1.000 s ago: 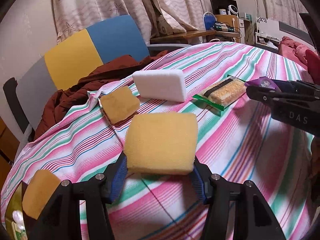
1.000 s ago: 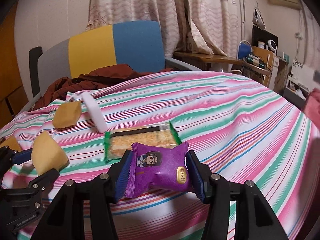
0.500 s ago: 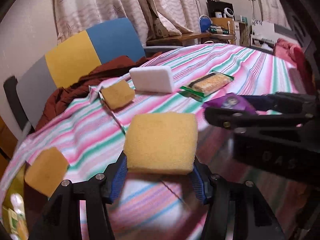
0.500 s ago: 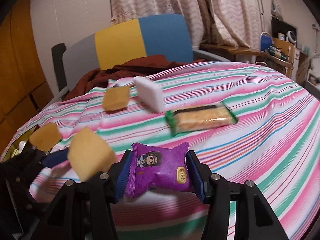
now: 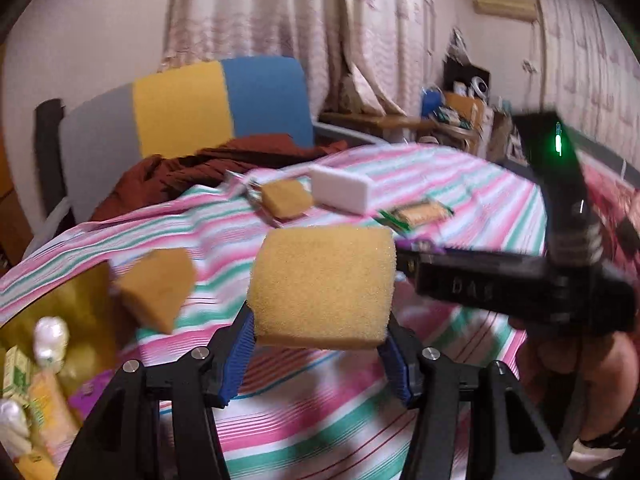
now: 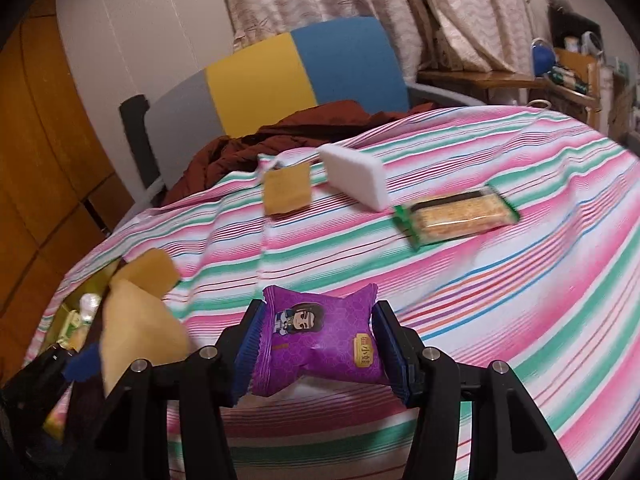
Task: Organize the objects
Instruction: 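Carry the sponge and packet over the gold tray and open both tools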
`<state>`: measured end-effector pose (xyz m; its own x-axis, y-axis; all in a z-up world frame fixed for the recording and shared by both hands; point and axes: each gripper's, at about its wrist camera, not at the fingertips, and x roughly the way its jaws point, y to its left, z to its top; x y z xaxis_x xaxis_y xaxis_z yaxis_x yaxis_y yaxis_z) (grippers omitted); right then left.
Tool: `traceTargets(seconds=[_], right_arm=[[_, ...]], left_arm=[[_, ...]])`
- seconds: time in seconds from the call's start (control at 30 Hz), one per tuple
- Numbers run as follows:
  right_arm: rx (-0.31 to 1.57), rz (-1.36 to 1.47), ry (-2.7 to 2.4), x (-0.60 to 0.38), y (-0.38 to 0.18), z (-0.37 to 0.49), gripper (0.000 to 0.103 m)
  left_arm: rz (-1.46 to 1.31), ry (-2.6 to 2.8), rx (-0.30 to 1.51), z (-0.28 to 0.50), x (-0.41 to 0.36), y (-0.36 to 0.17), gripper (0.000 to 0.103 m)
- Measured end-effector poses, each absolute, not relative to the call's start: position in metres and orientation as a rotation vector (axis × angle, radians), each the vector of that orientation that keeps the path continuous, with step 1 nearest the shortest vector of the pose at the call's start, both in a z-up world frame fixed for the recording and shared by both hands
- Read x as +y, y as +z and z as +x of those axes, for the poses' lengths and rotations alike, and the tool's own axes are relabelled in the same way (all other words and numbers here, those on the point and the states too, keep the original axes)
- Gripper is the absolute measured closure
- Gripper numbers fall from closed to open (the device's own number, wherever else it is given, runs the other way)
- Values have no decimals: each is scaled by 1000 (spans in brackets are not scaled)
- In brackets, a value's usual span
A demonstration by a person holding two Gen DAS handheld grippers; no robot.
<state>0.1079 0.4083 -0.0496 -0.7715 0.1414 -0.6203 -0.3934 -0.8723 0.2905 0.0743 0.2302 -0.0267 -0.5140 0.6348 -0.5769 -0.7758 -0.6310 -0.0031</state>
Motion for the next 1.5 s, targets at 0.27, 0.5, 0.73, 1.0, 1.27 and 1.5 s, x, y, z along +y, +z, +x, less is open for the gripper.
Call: traceTargets(seconds=[0.27, 0.5, 0.73, 1.0, 1.27, 1.5], right_arm=[[540, -935, 2834, 348, -31, 82, 48], [457, -1007, 3054, 281, -10, 66, 48], [248, -1116, 3203, 223, -8, 62, 47], [113, -1236, 3246, 194, -21, 60, 46], [123, -1285, 3245, 193, -24, 61, 35], [165, -1242, 3240, 199, -21, 63, 28]], left_arm=[[-792, 2309, 145, 26, 166, -6, 45], [-962, 2318, 40, -36, 126, -4, 44], [-1171, 2270, -10, -85, 112, -27, 44], [-1327, 2208, -143, -109, 103, -51, 43], [-1464, 2198, -235, -122, 95, -49, 33], [-1370, 2240, -265, -122, 84, -21, 28]])
